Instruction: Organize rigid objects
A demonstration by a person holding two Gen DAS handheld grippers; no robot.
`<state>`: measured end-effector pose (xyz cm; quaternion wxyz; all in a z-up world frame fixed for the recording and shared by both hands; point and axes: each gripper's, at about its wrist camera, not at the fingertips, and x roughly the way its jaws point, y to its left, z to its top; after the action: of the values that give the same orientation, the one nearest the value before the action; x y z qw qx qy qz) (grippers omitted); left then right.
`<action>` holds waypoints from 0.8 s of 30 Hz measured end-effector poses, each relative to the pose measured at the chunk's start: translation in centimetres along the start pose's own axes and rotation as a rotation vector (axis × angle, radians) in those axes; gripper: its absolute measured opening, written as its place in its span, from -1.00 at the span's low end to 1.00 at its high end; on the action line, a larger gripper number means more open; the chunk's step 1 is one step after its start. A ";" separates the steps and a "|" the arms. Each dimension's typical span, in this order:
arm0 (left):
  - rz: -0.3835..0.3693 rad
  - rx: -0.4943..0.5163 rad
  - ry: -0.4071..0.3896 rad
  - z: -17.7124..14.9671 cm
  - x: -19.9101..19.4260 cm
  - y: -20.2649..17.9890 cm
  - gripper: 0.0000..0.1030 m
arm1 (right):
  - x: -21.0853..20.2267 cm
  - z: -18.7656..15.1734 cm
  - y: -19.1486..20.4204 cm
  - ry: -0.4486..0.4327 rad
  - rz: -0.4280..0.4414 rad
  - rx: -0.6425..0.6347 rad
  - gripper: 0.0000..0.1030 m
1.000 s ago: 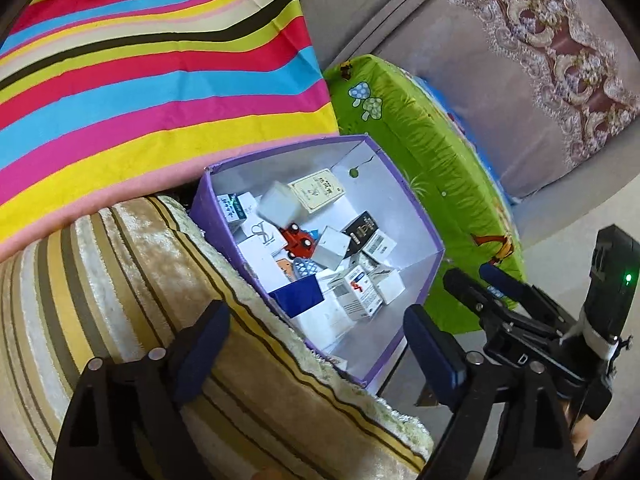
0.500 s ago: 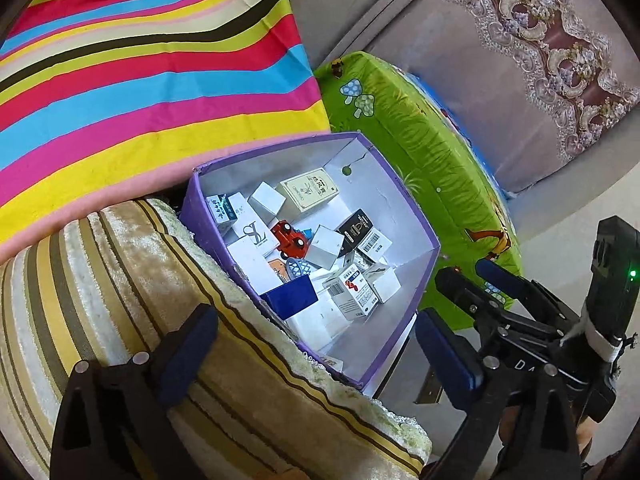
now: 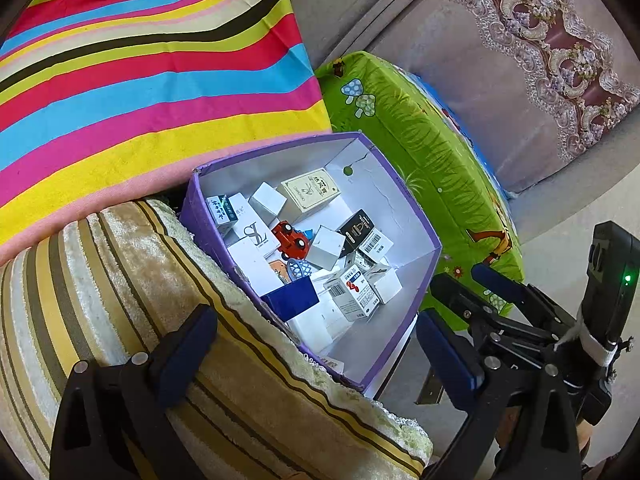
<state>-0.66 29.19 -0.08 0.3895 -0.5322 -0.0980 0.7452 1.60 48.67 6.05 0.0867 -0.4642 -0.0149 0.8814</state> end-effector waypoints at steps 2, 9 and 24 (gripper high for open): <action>0.001 0.001 0.001 0.0 0.0 0.0 0.97 | 0.1 0.1 0.0 0.002 0.001 0.001 0.55; 0.000 0.000 0.000 0.1 0.0 0.0 0.98 | 0.1 -0.1 0.1 0.007 0.002 0.005 0.55; 0.000 -0.001 0.000 0.1 0.0 0.0 0.98 | 0.2 -0.2 0.0 0.009 0.003 0.008 0.55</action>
<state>-0.78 29.23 -0.08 0.3892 -0.5324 -0.0983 0.7453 1.61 48.66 5.75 0.0871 -0.4677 -0.0104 0.8795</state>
